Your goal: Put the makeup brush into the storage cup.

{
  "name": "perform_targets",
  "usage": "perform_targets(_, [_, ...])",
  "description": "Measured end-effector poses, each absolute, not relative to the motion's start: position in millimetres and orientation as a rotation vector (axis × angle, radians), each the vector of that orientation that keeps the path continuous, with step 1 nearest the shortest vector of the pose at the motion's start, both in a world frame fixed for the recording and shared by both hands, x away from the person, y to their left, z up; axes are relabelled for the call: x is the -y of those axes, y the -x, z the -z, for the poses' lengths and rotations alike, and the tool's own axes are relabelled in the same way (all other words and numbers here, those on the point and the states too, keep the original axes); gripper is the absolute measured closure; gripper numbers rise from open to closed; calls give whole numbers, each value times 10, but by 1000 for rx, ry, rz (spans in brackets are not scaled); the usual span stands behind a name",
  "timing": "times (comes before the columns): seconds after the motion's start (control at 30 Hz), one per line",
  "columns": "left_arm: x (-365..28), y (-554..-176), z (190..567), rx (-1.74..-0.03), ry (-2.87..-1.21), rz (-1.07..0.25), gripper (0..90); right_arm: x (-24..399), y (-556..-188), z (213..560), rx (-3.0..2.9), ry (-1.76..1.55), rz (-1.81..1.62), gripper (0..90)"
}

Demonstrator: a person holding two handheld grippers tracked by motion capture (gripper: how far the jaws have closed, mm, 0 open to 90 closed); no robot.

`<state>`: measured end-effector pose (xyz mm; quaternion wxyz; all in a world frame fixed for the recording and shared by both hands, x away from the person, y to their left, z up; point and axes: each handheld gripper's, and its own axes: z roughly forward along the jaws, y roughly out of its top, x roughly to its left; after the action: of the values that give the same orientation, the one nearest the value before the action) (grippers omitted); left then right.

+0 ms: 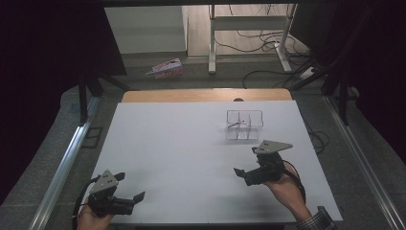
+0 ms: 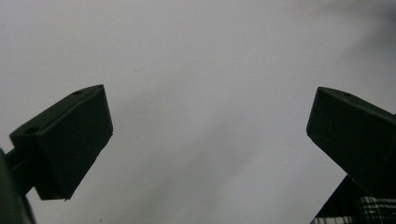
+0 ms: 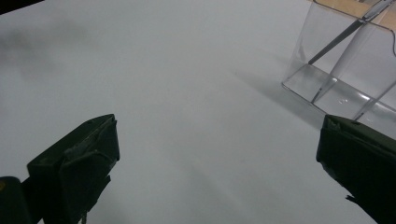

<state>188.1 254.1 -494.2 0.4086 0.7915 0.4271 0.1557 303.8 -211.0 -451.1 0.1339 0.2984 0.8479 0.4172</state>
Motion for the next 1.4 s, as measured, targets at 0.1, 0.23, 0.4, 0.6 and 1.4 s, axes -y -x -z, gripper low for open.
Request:
perform_targets(0.1, [-2543, -1879, 4939, -1076, -1989, -393, 8, 2140, -3009, 4508, -2452, -873, -1213, 0])
perform_targets(0.23, [-2549, -1877, 4935, -1073, -1982, -397, 7, 2183, -2973, 4506, -2442, -881, -1212, 0])
perform_targets(0.4, [-2556, -1876, 4931, -1068, -1973, -397, 9, 2230, -2931, 4513, -2435, -889, -1217, 0])
perform_targets(0.6, [-2553, -1876, 4932, -1070, -1974, -401, 9, 2266, -2884, 4531, -2437, -891, -1213, 0])
perform_targets(1.4, [-2548, -1876, 4933, -1069, -1977, -409, 1, 2451, -2712, 4551, -2403, -932, -1176, 0])
